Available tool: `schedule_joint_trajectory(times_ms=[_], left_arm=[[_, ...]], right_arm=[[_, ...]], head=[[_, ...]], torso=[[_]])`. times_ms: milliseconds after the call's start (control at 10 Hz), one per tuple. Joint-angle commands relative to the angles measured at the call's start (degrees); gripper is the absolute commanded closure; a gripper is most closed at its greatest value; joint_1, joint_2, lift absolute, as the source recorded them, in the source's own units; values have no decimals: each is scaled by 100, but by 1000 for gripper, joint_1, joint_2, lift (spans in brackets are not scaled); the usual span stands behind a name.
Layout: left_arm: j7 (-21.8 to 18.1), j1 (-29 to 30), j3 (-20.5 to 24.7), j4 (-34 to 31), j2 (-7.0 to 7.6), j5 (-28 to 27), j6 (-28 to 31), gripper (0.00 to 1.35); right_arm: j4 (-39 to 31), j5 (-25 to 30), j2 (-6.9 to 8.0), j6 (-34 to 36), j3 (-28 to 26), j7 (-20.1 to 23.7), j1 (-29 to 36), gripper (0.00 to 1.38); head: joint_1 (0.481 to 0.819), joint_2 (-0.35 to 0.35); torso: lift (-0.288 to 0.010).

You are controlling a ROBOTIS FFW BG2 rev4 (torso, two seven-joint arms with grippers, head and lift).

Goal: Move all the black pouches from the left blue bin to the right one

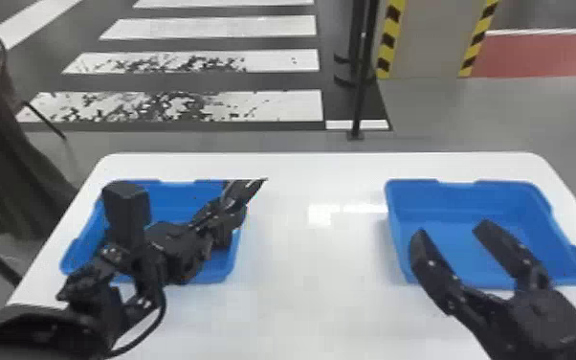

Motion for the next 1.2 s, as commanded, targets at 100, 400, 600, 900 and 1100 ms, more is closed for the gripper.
schedule_joint_trajectory(times_ms=[100, 400, 600, 900, 1100], left_arm=[[-32, 23, -771, -175, 110, 252, -304, 1208], [-41, -118, -1434, -175, 225, 640, -431, 1208], [-59, -245, -1788, -175, 286, 812, -459, 1208], [-67, -301, -1948, -175, 312, 892, -388, 1208], [-67, -315, -1982, -175, 312, 892, -346, 1208]], right_arm=[[-137, -414, -98, 1129, 11, 353, -441, 127], [398, -848, -115, 1242, 91, 371, -1046, 134], [651, -1054, -150, 1242, 206, 371, -1327, 134], [1016, -1020, -186, 1143, 320, 362, -1664, 134], [1031, -1043, -203, 1228, 366, 371, -1777, 229]], head=[[695, 0], [695, -64], [695, -111], [695, -140], [695, -149]], torso=[[-140], [-140], [-140], [-140], [-140]])
